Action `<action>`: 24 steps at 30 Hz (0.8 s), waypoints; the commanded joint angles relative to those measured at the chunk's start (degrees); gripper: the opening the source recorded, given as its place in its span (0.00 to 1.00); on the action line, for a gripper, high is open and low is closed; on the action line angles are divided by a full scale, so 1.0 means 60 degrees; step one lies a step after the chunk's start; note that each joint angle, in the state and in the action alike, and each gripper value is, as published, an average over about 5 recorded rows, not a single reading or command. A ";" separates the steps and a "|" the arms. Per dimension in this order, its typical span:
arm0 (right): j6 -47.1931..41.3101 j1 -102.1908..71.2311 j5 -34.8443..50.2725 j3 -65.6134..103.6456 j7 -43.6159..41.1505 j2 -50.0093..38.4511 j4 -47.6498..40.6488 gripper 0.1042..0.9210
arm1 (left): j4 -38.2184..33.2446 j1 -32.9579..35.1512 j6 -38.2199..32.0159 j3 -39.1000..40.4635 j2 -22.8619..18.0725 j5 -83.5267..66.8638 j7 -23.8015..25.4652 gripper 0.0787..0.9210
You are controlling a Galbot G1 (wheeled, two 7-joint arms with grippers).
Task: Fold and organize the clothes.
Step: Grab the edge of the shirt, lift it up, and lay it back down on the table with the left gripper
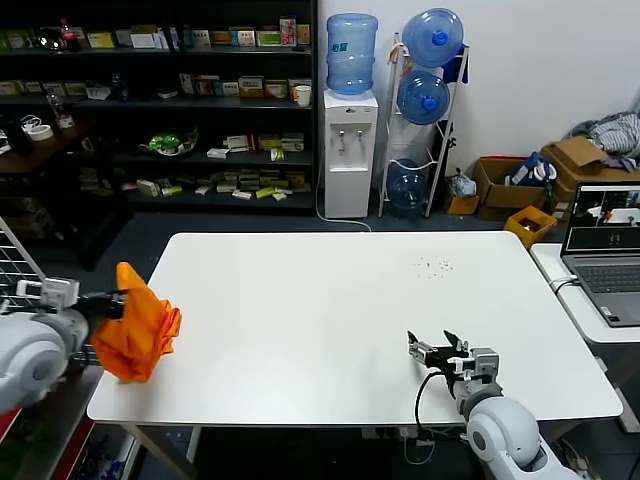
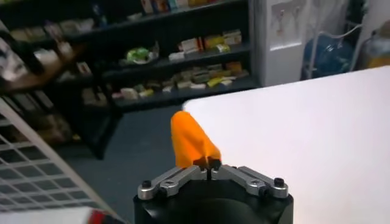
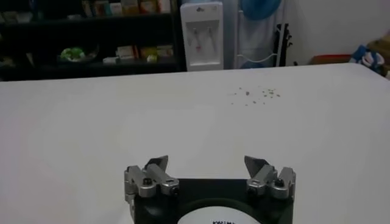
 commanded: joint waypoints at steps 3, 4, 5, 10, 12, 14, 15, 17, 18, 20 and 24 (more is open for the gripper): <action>-0.0284 -0.0758 -0.0475 0.0494 0.0349 0.0531 0.0432 0.88 | -0.0074 -0.5333 -0.0715 0.5787 -0.7777 -0.3379 -0.4649 0.02; -0.0317 -0.0836 -0.0489 0.0548 0.0388 0.0572 0.0487 0.88 | 0.0417 -0.5603 -0.0757 0.5988 -0.8511 -0.3249 -0.4736 0.02; -0.0342 -0.0911 -0.0499 0.0602 0.0417 0.0616 0.0534 0.88 | 0.0944 -0.5803 -0.0765 0.6139 -0.9144 -0.3059 -0.4727 0.02; -0.0376 -0.1228 -0.0532 0.0810 0.0468 0.0743 0.0673 0.88 | 0.3156 -0.6067 -0.0743 0.6445 -1.1061 -0.1801 -0.4263 0.02; -0.0367 -0.1287 -0.0528 0.0855 0.0463 0.0739 0.0680 0.88 | 0.3624 -0.6042 -0.0743 0.6462 -1.1352 -0.1375 -0.4110 0.02; -0.0352 -0.1293 -0.0518 0.0875 0.0456 0.0715 0.0657 0.88 | 0.3942 -0.5998 -0.0744 0.6456 -1.1542 -0.1006 -0.3994 0.02; -0.0348 -0.1279 -0.0507 0.0875 0.0453 0.0700 0.0645 0.88 | 0.4034 -0.5975 -0.0744 0.6459 -1.1589 -0.0873 -0.3957 0.02; -0.0340 -0.1231 -0.0481 0.0863 0.0448 0.0668 0.0622 0.88 | 0.4161 -0.5913 -0.0746 0.6476 -1.1645 -0.0620 -0.3901 0.02; -0.0338 -0.1203 -0.0469 0.0854 0.0447 0.0657 0.0612 0.88 | 0.4186 -0.5878 -0.0747 0.6488 -1.1650 -0.0528 -0.3878 0.02; -0.0326 -0.1140 -0.0448 0.0833 0.0448 0.0636 0.0588 0.88 | 0.4236 -0.5790 -0.0748 0.6505 -1.1657 -0.0317 -0.3826 0.02; -0.0288 -0.1062 -0.0409 0.0791 0.0448 0.0584 0.0566 0.88 | 0.4411 -0.5639 -0.0755 0.6463 -1.1697 0.0118 -0.3661 0.02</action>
